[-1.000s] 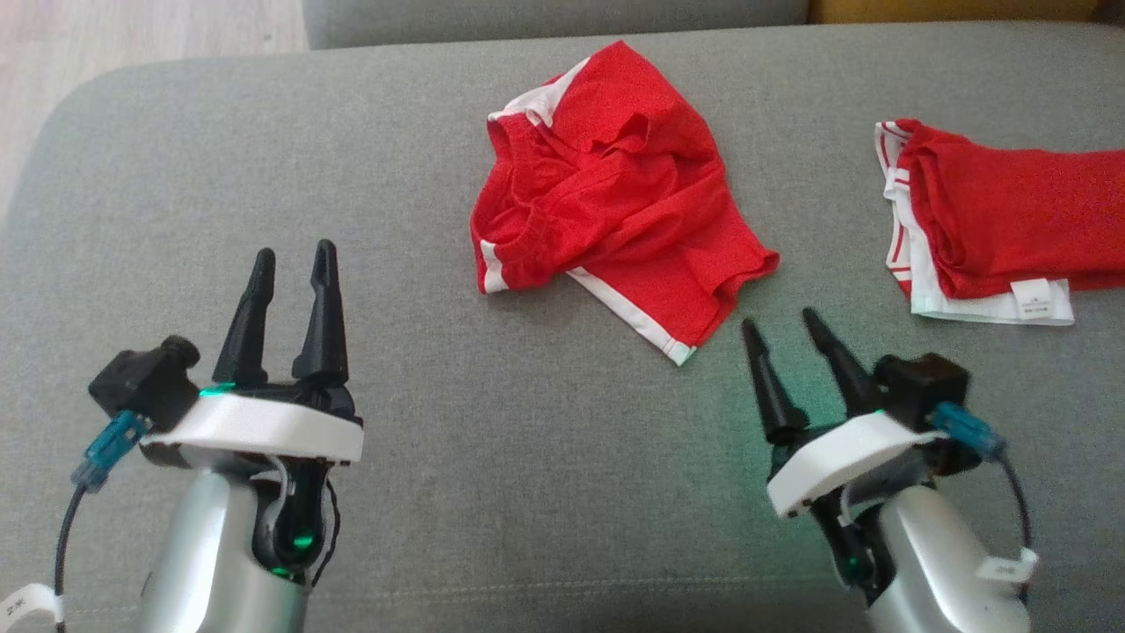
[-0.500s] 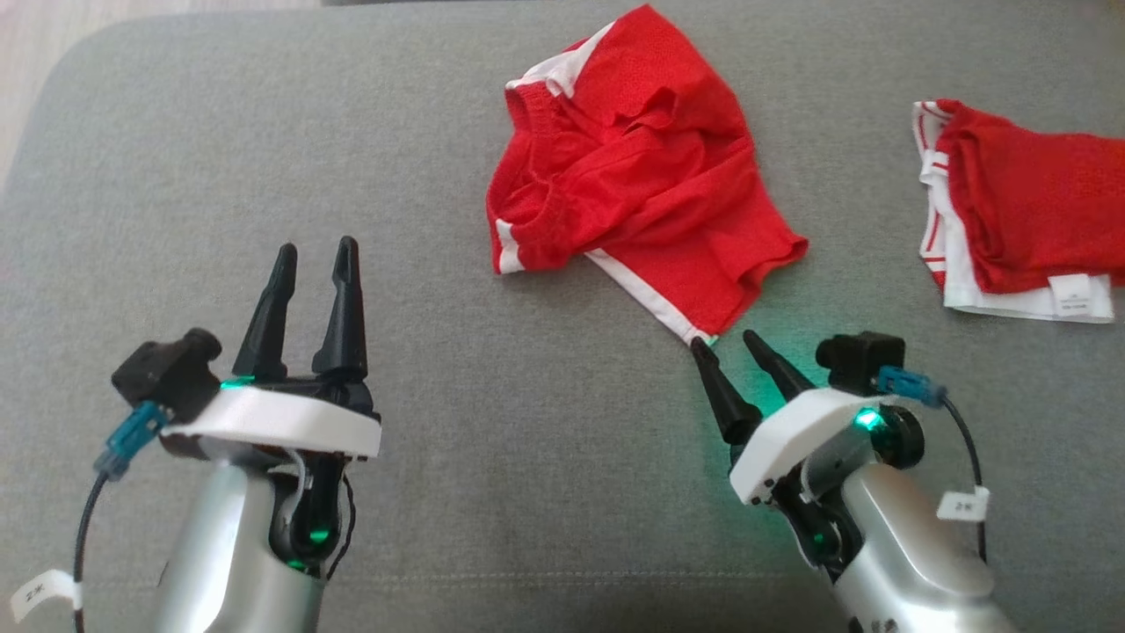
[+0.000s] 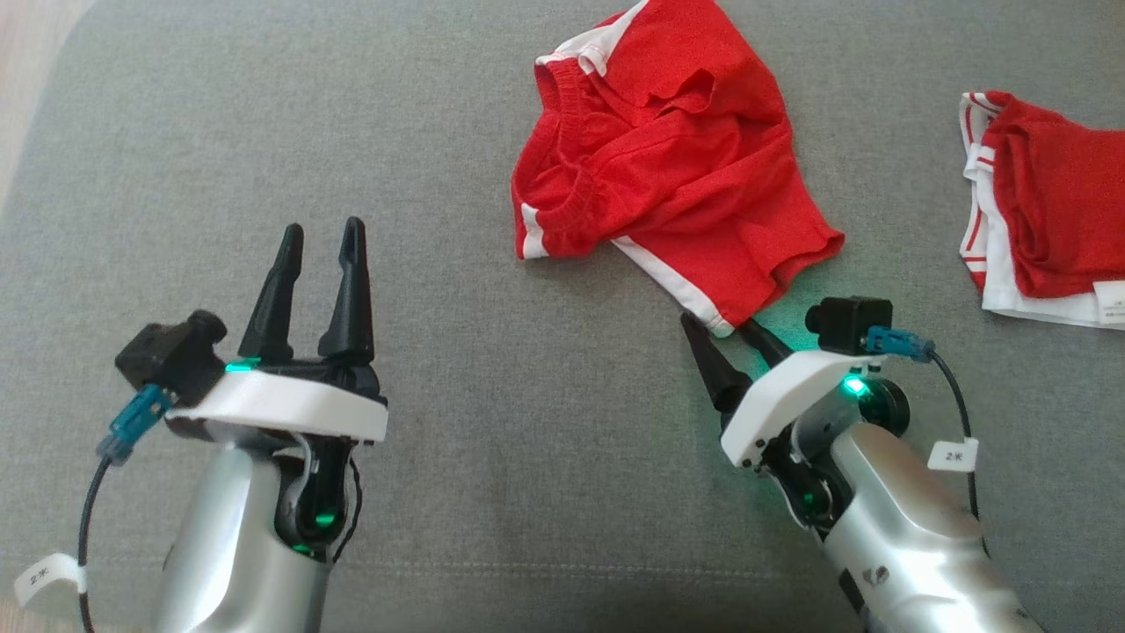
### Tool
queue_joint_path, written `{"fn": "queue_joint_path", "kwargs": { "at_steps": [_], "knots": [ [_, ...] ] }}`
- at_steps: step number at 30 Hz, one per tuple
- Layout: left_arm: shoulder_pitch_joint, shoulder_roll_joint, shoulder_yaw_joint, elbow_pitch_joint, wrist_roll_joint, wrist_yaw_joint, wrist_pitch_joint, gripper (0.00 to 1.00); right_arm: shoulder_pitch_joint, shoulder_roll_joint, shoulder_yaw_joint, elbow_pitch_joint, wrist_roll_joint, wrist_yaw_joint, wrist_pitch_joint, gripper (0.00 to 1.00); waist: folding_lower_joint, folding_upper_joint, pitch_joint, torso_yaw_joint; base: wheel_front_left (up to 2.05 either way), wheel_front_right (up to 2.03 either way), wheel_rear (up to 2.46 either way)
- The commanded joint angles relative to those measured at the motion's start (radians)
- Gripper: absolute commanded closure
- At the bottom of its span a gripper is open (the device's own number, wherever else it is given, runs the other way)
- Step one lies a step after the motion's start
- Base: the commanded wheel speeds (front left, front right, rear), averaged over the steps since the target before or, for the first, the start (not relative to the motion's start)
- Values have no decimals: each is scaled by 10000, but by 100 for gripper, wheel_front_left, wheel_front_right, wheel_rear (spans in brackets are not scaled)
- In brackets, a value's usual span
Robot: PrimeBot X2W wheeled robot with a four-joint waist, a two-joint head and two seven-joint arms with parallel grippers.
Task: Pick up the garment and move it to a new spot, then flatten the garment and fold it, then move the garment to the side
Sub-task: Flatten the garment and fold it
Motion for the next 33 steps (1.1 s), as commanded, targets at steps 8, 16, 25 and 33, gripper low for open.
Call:
{"fn": "queue_joint_path", "kwargs": {
  "at_steps": [8,16,25,33],
  "knots": [
    [-485,90,354,-310,-10,-62,-51,0,-467,61,575,554,163,65,-418,100,0,-1,-17,-40,0,0,0],
    [-525,274,-180,-277,175,-63,-51,0,-554,60,162,1121,-899,65,-929,100,0,-1,-218,-599,0,0,0],
    [-1085,1096,-1598,544,846,-63,50,0,-408,-129,-768,936,-1867,65,-1026,100,0,-1,-167,-1362,0,0,0],
    [-2267,2506,-3848,1317,1474,-63,801,0,-309,-85,-1114,436,-2295,65,-720,100,0,-1,67,-1676,0,0,0]
  ]
}}
